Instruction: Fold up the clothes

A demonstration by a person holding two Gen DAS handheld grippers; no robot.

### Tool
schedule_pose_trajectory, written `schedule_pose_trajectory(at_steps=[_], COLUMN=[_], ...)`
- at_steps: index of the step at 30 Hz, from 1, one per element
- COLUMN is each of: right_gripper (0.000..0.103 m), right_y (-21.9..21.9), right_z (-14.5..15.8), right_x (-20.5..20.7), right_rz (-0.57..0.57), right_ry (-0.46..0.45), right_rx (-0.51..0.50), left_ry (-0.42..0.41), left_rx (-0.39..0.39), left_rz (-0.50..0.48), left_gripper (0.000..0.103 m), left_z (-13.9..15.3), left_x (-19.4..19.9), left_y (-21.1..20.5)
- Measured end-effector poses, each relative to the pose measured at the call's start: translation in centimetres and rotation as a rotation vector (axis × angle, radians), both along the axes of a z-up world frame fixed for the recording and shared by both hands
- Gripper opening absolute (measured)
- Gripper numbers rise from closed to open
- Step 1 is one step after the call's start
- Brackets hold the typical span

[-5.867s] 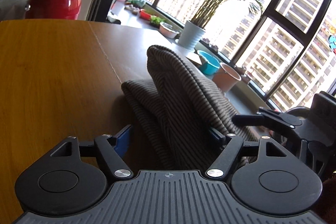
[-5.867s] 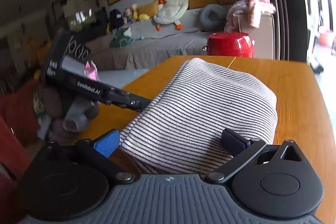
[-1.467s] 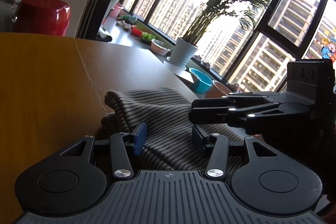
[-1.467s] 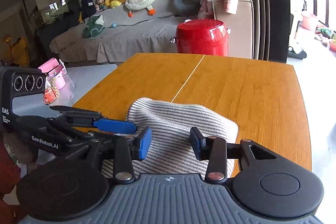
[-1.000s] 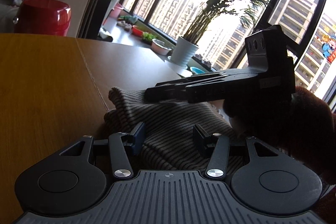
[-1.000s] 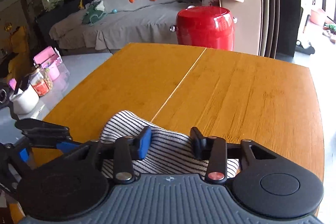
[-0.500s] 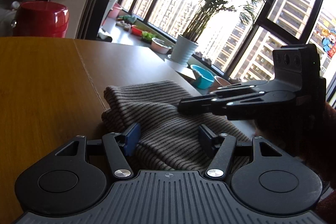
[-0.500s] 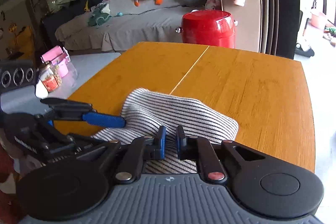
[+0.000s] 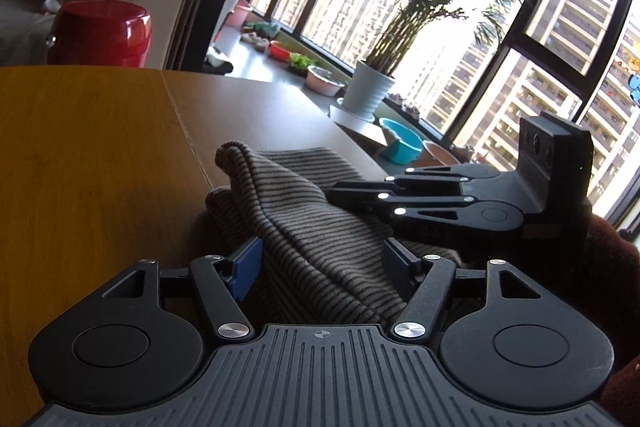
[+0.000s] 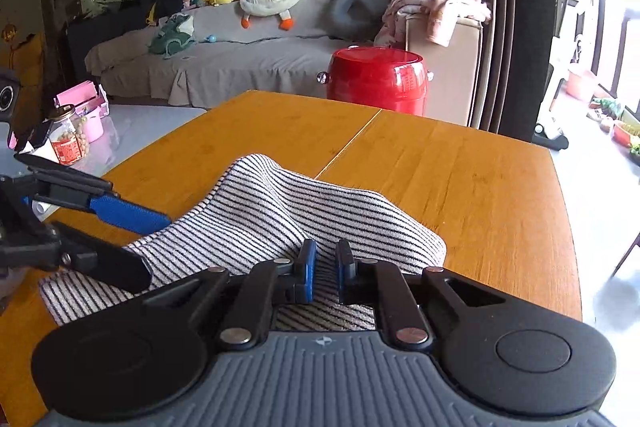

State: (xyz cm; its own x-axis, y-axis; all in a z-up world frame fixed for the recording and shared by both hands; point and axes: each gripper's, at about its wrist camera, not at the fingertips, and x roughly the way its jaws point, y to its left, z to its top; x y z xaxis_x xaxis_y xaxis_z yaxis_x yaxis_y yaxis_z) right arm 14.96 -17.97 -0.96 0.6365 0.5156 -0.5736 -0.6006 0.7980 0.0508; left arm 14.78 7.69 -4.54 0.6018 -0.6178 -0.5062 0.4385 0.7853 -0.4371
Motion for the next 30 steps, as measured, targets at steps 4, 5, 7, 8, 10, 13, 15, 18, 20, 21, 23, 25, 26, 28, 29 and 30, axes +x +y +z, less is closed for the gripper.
schedule_pose_trajectory(at_steps=[4, 5, 7, 8, 10, 13, 15, 18, 20, 21, 23, 25, 26, 28, 29, 30], right_gripper=[0.054, 0.095, 0.103, 0.103, 0.103, 0.103, 0.103, 0.103, 0.103, 0.103, 0.103, 0.103, 0.103, 0.103, 0.103, 0.103], right_y=[-1.3, -2.0, -3.3, -4.0, -5.3, -6.8, -7.5, -7.7, -7.5, -7.4, -7.1, -6.9, -7.0, -7.2, -7.2, -7.2], right_z=[1.2, 1.6, 2.2, 2.4, 2.1, 0.8, -0.3, -1.7, -2.4, -2.7, -3.2, -3.6, -3.8, -3.9, -3.9, -3.9], right_x=[-1.0, -1.4, -2.3, -2.6, -3.0, -3.0, -3.0, -3.1, -3.3, -3.4, -3.5, -3.6, -3.6, -3.6, -3.6, -3.7], right_rz=[-0.024, -0.029, -0.029, -0.028, -0.051, -0.102, -0.124, -0.139, -0.142, -0.143, -0.147, -0.156, -0.157, -0.152, -0.143, -0.125], right_ry=[-0.009, -0.010, -0.016, -0.014, 0.011, 0.090, 0.144, 0.192, 0.205, 0.210, 0.218, 0.223, 0.228, 0.237, 0.246, 0.259], right_rx=[0.069, 0.103, 0.165, 0.185, 0.214, 0.263, 0.288, 0.304, 0.314, 0.319, 0.322, 0.330, 0.345, 0.366, 0.378, 0.397], left_ry=[0.039, 0.048, 0.068, 0.077, 0.087, 0.088, 0.090, 0.091, 0.089, 0.088, 0.076, 0.054, 0.048, 0.054, 0.057, 0.064], left_rx=[0.012, 0.015, 0.020, 0.023, 0.028, 0.032, 0.035, 0.039, 0.046, 0.052, 0.075, 0.107, 0.118, 0.116, 0.115, 0.108], left_rz=[0.007, 0.008, 0.011, 0.013, 0.016, 0.019, 0.021, 0.025, 0.029, 0.031, 0.035, 0.037, 0.036, 0.031, 0.029, 0.029], left_gripper=[0.073, 0.075, 0.078, 0.080, 0.080, 0.081, 0.081, 0.081, 0.082, 0.082, 0.082, 0.082, 0.082, 0.080, 0.080, 0.079], left_z=[-0.9, -1.1, -1.6, -1.8, -2.0, -2.0, -2.0, -1.9, -1.8, -1.7, -1.2, -0.6, -0.5, -0.6, -0.6, -0.7], left_x=[-0.1, -0.1, -0.2, -0.2, -0.2, -0.3, -0.3, -0.4, -0.5, -0.5, -0.8, -1.1, -1.5, -1.8, -1.9, -2.0], left_y=[-0.1, -0.1, -0.2, -0.2, -0.3, -0.4, -0.4, -0.5, -0.5, -0.5, -0.6, -0.9, -0.9, -0.8, -0.7, -0.6])
